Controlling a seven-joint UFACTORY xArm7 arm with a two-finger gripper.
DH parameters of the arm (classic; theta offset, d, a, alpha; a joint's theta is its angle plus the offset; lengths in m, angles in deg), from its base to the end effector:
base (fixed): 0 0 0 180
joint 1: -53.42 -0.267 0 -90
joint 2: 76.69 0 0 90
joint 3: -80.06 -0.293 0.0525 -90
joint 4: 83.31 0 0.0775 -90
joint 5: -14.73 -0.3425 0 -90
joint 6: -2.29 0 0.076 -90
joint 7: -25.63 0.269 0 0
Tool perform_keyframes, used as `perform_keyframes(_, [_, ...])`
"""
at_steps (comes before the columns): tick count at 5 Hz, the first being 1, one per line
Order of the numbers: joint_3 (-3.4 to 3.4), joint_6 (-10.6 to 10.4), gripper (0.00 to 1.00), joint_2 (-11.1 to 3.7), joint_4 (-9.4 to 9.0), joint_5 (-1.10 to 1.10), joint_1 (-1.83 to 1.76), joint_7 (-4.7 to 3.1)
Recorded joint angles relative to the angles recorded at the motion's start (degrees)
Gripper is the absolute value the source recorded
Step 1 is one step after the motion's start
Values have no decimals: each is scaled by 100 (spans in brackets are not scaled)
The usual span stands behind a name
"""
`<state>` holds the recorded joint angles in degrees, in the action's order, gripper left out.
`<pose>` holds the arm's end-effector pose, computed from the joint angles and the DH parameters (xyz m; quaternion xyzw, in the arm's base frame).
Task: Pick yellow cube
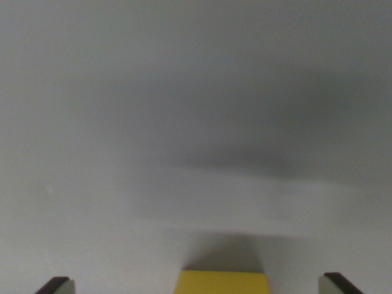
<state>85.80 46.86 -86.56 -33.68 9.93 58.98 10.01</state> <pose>0.4275 -0.0769 0.0590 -0.9989 -0.0070 0.0356 0.0286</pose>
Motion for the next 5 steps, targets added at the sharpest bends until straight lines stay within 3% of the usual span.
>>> perform_keyframes(1, [0, 0, 0, 0, 0, 0, 0, 0])
perform_keyframes(2, [30, -195, 0, -32, -184, -14, 23, -77])
perform_keyframes(5, [57, -368, 0, -60, -346, -27, 44, -146])
